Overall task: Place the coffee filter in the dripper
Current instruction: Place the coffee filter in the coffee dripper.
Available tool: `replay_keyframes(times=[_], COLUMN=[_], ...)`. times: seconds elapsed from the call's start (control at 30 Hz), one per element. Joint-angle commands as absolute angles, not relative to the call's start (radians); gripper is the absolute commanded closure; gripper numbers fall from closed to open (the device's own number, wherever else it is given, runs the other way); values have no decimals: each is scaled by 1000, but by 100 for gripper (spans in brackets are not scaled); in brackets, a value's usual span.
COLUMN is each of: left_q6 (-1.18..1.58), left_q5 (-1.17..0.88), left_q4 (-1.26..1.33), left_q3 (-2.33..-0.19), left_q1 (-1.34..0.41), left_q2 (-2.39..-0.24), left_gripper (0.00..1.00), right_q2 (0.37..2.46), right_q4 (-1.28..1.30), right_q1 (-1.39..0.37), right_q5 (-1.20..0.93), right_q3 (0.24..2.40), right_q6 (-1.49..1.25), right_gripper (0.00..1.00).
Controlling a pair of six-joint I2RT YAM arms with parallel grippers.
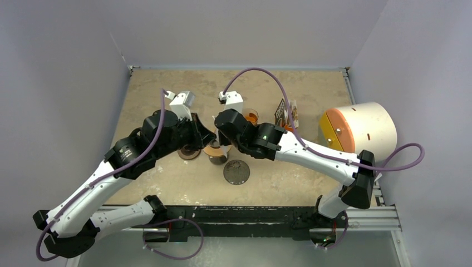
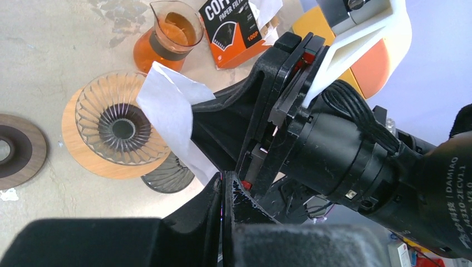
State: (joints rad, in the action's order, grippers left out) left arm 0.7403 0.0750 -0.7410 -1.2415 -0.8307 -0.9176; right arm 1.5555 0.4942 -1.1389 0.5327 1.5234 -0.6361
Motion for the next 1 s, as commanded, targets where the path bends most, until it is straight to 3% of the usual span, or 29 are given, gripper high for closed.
replay_keyframes(times=[0.0, 0.97], left_q6=[729, 655], left_q5=[86, 240], left_q4=[-698, -757], left_q3=[-1222, -1208], left_q1=[-829, -828], left_q2=[-919, -1128], left_gripper=[100, 100], right_q2=[1574, 1575], right_q4=[474, 456], right_q1=[-1143, -1139], right_q5=[556, 516], right_q3=[1524, 1531], right_q6=[-652, -673], right_gripper=[100, 100])
